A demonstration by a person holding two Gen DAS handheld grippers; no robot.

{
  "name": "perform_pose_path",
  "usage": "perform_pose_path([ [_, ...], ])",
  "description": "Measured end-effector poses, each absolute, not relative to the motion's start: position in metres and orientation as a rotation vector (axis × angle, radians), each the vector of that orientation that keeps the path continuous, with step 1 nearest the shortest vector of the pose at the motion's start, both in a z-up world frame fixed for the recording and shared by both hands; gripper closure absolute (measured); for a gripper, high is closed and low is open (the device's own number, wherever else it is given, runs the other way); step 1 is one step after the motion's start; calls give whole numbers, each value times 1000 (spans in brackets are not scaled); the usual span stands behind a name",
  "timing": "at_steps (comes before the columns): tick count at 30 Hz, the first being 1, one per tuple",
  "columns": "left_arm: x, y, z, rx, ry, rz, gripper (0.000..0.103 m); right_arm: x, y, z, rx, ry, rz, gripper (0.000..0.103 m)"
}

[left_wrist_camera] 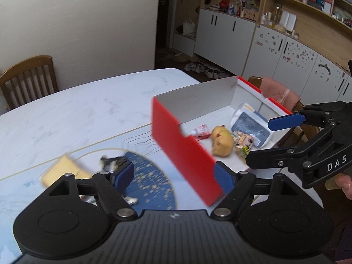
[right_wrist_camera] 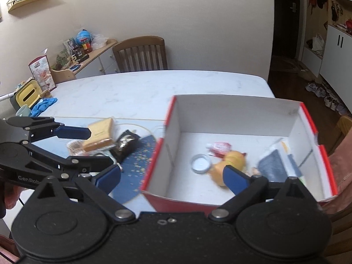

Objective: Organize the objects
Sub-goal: 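Withdraw both grippers from the box back over the table items, then grasp the packaged bread slice with the right gripper while the left grasps the cotton swab pack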

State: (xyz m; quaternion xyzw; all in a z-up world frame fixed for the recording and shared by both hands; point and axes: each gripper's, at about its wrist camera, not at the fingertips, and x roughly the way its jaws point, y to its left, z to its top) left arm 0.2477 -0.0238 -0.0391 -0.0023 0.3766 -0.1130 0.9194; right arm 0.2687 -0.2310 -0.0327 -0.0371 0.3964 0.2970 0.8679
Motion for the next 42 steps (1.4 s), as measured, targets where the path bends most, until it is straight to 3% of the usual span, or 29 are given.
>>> perform_pose_path([
  [13, 216, 65, -55, -60, 768, -178, 2, 249, -153, -38, -87, 842, 614, 3],
  [23, 209, 129, -74, -72, 759, -165, 1, 257, -99, -43, -116, 859, 618, 3],
  [42, 239, 175, -134, 27, 836, -176, 1, 294, -11, -72, -229, 929, 664, 3],
])
